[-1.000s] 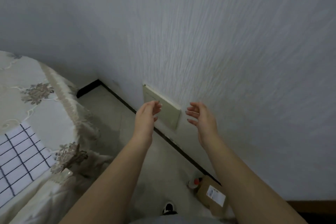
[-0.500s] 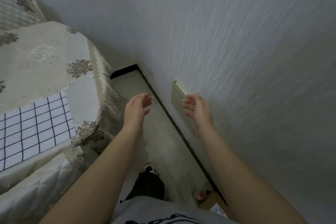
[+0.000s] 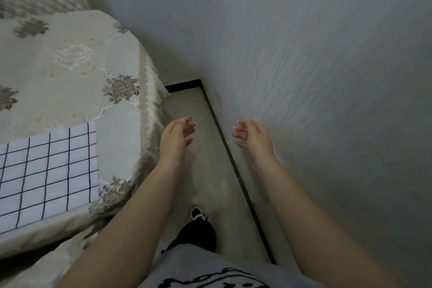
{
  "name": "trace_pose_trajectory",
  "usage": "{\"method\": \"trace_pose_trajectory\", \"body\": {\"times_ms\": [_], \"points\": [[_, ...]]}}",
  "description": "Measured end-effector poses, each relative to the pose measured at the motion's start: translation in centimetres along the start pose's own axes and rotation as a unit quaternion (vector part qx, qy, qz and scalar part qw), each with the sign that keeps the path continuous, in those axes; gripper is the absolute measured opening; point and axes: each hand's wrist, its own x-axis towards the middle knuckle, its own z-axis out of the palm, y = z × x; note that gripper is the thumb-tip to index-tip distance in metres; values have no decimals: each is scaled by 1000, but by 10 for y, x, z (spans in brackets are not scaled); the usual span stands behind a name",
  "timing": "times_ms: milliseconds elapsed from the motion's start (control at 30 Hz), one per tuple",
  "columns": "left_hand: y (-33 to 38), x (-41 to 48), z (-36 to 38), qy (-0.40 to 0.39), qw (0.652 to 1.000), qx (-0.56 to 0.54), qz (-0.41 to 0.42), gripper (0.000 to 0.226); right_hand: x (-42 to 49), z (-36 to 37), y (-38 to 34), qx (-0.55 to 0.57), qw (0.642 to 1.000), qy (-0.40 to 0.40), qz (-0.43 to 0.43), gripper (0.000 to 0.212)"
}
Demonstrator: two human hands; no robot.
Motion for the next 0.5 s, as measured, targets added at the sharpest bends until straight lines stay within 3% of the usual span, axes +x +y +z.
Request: {"method": "trace_pose_trajectory", "body": {"times_ms": [500], "points": [[77, 154, 31, 49, 999, -24, -3, 18, 150, 93, -83, -27, 999, -44, 0, 21]]}}
